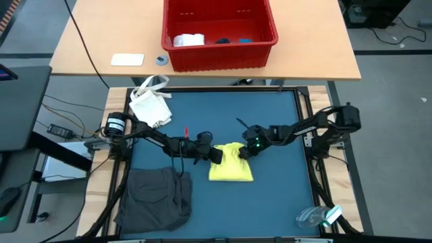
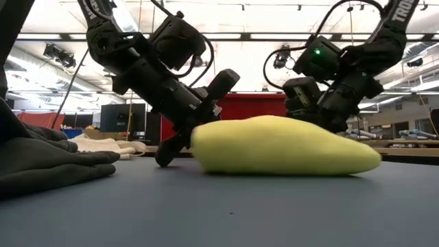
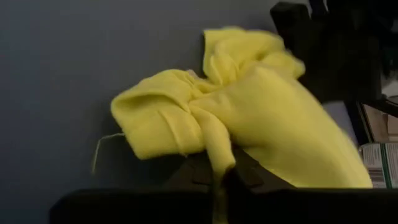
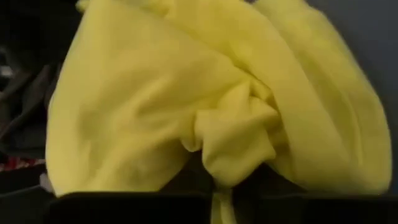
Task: Fold laundry
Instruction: Stack the yellow shirt on top of the gray shorts
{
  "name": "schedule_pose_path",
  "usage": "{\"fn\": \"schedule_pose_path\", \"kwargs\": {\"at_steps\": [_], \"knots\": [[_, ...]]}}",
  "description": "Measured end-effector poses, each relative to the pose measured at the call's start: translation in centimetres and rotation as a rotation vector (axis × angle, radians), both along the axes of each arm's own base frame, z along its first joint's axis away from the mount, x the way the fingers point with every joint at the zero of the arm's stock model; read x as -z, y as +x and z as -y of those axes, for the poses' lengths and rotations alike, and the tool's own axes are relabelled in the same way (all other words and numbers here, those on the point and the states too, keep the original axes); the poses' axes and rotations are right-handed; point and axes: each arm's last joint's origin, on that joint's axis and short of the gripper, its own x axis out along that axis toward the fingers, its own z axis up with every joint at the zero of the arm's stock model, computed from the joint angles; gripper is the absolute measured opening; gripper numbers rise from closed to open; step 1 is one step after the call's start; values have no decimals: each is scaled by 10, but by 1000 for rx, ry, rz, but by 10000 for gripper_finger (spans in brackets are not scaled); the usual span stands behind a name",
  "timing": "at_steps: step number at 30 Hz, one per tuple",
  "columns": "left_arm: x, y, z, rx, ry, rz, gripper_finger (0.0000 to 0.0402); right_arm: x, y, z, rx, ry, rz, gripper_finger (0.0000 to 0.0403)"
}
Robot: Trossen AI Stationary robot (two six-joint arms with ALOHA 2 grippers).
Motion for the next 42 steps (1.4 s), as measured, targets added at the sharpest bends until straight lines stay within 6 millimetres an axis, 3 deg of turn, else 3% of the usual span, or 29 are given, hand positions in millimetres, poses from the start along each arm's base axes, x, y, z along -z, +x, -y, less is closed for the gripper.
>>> {"fn": "schedule_pose_path", "kwargs": {"at_steps": [5, 8, 15, 20, 26, 32, 37, 42], "knots": [[-20, -6, -4, 108, 10, -7, 6, -11, 16, -6, 27, 68, 47, 27], [-54, -19, -3, 148, -14, -5, 4, -33, 27, -12, 27, 96, 127, 27], [-130, -81, 10, 181, -97, -50, 4, -87, 64, -23, 8, 113, 309, 27], [-160, -131, 31, 243, -194, -102, 4, -113, 108, -30, -16, 114, 396, 27], [-173, -200, 52, 500, -251, -294, 8, -117, 174, -55, -107, 100, 464, 27], [-177, -251, 56, 574, -295, -432, 19, -97, 238, -88, -212, 127, 504, 27], [-165, -260, 69, 601, -357, -548, 11, -68, 271, -101, -294, 182, 439, 27], [-131, -256, 93, 632, -383, -625, 20, -54, 282, -116, -317, 256, 400, 27]]}}
